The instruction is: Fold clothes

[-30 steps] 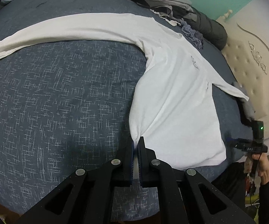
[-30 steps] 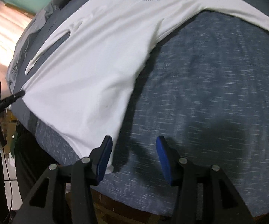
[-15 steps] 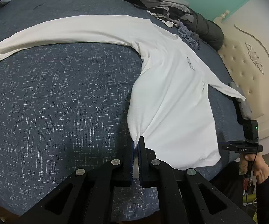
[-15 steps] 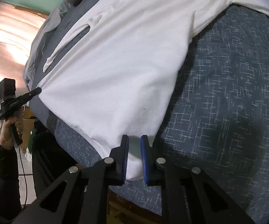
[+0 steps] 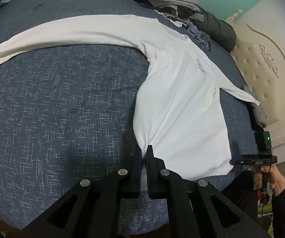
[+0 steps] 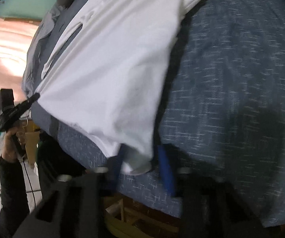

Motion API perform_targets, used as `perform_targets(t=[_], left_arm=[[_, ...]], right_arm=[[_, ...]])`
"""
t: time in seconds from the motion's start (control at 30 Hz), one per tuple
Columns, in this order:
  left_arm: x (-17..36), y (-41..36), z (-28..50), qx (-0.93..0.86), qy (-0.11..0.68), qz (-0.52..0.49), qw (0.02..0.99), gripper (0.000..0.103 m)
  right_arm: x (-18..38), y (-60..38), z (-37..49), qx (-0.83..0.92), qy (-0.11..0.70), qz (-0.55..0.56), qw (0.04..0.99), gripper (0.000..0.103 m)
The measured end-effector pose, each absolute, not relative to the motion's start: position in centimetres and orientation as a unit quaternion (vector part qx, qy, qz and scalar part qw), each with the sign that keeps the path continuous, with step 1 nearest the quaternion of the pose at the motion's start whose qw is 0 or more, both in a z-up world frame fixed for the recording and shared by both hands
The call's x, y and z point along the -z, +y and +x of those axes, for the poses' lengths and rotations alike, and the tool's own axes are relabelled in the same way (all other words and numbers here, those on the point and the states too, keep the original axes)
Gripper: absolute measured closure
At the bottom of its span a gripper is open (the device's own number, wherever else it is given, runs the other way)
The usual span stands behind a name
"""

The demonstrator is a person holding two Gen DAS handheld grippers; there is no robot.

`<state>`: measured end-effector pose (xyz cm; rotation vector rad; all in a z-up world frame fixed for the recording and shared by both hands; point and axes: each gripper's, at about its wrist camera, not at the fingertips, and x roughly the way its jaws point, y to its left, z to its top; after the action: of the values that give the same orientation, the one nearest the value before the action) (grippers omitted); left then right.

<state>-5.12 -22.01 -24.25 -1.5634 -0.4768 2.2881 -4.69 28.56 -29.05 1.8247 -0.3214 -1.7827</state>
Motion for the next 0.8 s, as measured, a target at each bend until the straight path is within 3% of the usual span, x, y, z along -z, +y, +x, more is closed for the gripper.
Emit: perform_targets(t=[0.07,0.13,0.4,0.57,0.63,0.73,0.8], left_arm=[[24.1,-21.9,-5.1,-0.804,-0.165,-0.547,0.165,0.099],[24.0,-21.8,-5.1,-0.804,-0.164,-0.547,0.165,0.099],[24.0,-21.6,-5.1,-0.803,-0.163,-0.549,0.164,0.099],[23.7,-21.6,-5.1,-0.803,-0.164,-0.548,0.166,0.099],[23.7,-21.6,-5.1,-0.803,-0.165,-0.548,0.167,0.099],[23.6,-21.7,-5.1,-0.803,-0.166,-0.547,0.168,0.099],[23.6,-21.8,-5.1,-0.803,-0.166,-0.548,0.169,0.099]], right_arm=[[28.3,28.1,-4.5,0.671,-0.119,0.671,0.293,0.096],[27.4,27.3,-4.6,0.674,-0.129,0.657,0.311,0.098],[22.9,22.8,-6.0,0.696,-0.113,0.602,0.375,0.100],[24.6,20.4,-7.3,0.678,-0.107,0.620,0.380,0.099],[25.7,20.3,-7.8,0.664,-0.112,0.637,0.376,0.096],[25.2,21.2,-8.0,0.673,-0.115,0.627,0.375,0.065],[23.6,22.9,-8.3,0.697,-0.123,0.601,0.371,0.063]])
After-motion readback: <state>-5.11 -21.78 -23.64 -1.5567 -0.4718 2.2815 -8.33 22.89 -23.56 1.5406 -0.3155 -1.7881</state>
